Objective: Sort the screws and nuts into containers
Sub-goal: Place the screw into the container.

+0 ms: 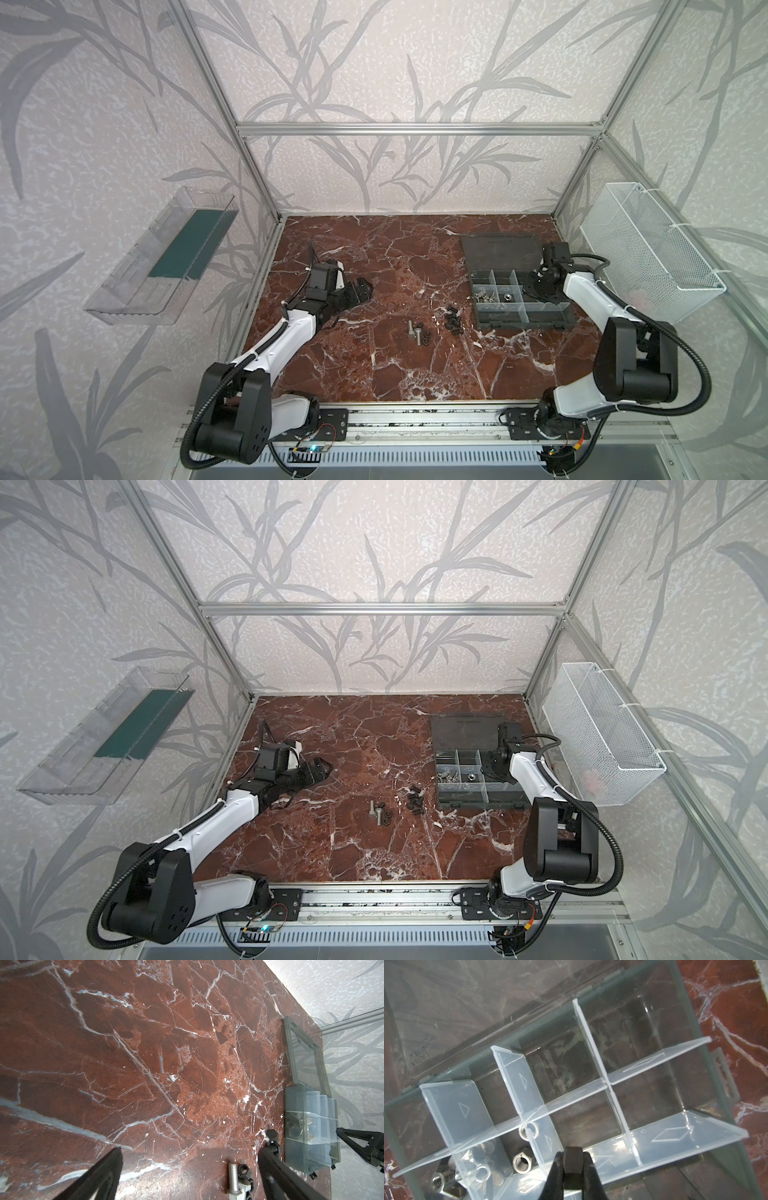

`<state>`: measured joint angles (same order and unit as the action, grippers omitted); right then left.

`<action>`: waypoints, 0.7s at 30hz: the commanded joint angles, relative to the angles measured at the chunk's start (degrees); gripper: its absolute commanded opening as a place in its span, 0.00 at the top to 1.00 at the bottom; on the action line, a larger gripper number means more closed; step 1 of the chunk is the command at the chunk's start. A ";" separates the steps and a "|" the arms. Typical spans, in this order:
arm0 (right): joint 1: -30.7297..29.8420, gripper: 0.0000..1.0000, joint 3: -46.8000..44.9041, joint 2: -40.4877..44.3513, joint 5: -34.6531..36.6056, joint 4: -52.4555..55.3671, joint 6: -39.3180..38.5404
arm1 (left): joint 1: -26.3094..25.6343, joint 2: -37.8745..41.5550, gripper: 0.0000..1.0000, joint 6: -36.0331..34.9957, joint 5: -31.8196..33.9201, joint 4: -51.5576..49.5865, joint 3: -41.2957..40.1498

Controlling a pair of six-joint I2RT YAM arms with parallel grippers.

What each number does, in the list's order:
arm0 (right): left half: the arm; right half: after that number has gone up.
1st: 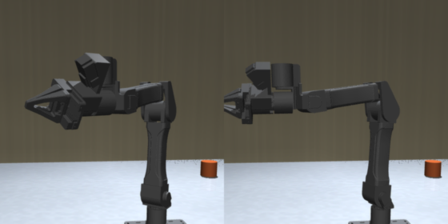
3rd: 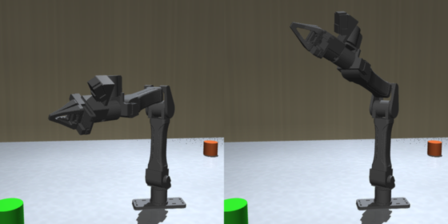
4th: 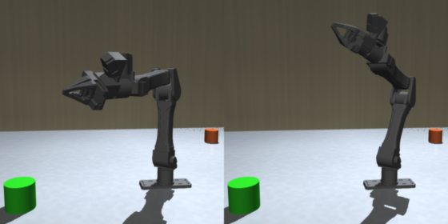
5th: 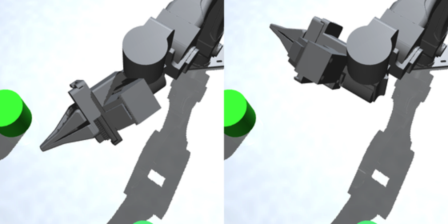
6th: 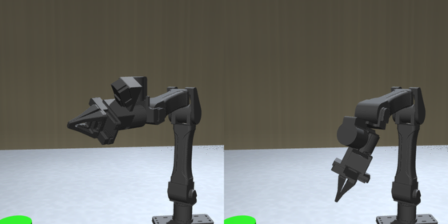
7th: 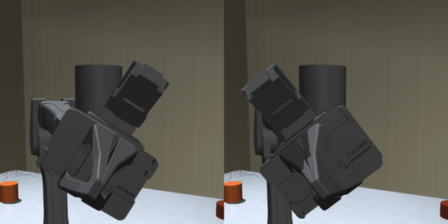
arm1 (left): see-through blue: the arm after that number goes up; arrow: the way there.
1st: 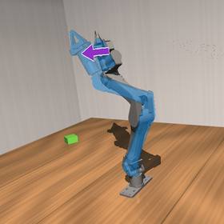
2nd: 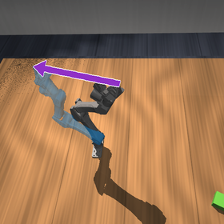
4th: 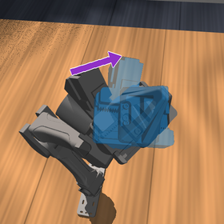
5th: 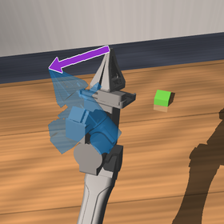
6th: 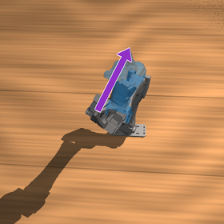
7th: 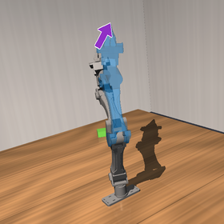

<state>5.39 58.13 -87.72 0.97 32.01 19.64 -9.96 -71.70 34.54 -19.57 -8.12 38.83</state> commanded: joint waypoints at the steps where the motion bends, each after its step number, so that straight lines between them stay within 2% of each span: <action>1: 0.28 1.00 1.82 -1.31 -0.71 -0.38 -0.81 | 0.29 -0.22 0.01 0.08 0.16 0.72 0.01; 2: 0.32 1.00 2.13 -1.77 -0.67 -0.25 -0.91 | 0.29 -0.44 0.01 -0.04 0.15 0.73 0.08; 8: 0.34 0.68 3.88 -3.02 -0.90 1.56 -1.66 | 0.29 -1.06 0.01 -0.15 0.32 1.00 0.28; 11: 0.36 0.59 4.34 -2.82 -0.49 2.14 -2.12 | 0.25 -1.55 0.01 -0.16 0.13 1.18 0.39; 15: 0.40 0.56 5.30 -1.83 -1.51 3.41 -3.66 | 0.29 -2.13 0.01 -0.17 -0.10 1.42 0.72; 21: 0.27 0.54 3.01 5.55 -13.76 1.82 -8.00 | 0.29 -2.48 0.01 -0.09 -0.25 1.62 0.81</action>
<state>5.58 61.69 -87.15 -5.63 33.45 14.48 -9.96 -73.71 34.52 -19.59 -7.20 38.83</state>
